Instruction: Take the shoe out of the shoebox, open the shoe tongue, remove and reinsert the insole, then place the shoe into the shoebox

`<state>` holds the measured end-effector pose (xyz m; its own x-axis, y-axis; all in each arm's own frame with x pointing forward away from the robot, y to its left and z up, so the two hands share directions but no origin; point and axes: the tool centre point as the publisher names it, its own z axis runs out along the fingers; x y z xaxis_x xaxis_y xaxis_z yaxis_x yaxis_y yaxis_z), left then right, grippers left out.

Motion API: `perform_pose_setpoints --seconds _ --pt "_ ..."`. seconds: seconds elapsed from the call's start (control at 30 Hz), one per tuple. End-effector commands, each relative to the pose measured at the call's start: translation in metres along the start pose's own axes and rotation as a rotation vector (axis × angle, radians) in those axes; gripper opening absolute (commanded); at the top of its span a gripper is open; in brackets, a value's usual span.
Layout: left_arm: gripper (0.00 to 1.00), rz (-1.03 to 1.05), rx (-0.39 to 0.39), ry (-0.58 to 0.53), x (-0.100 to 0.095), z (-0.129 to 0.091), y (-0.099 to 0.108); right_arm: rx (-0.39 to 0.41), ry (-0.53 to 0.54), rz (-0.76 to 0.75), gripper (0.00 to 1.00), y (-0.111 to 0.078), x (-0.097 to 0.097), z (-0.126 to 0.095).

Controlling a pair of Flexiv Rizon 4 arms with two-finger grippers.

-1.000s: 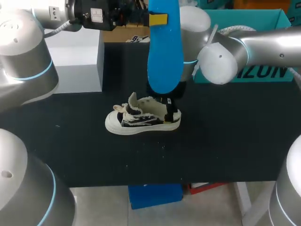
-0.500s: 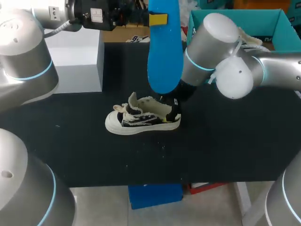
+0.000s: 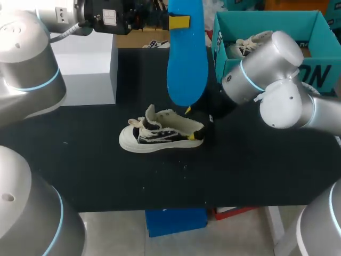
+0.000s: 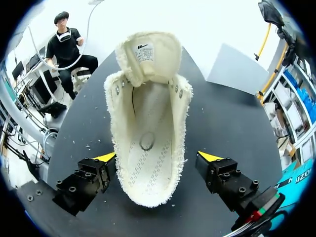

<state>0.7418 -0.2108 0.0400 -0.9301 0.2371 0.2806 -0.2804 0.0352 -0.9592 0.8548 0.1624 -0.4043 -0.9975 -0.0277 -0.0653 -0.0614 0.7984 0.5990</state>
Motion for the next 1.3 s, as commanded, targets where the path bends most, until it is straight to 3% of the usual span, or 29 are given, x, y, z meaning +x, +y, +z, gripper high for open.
perform_pose_setpoints --seconds 0.03,0.87,1.17,1.3 --pt "0.00 0.001 0.000 -0.002 0.000 0.001 0.001 -0.131 0.002 0.005 1.00 -0.007 0.002 0.008" --pt "0.00 0.001 0.000 -0.002 0.000 0.001 0.001 -0.273 0.003 0.086 1.00 -0.035 0.011 0.030" --pt "0.00 0.001 0.000 -0.002 0.000 0.001 0.001 -0.278 0.005 0.085 1.00 -0.036 0.009 0.027" --pt "0.00 0.001 0.000 -0.002 0.000 0.001 0.001 -0.216 0.035 0.075 1.00 -0.034 0.007 0.018"
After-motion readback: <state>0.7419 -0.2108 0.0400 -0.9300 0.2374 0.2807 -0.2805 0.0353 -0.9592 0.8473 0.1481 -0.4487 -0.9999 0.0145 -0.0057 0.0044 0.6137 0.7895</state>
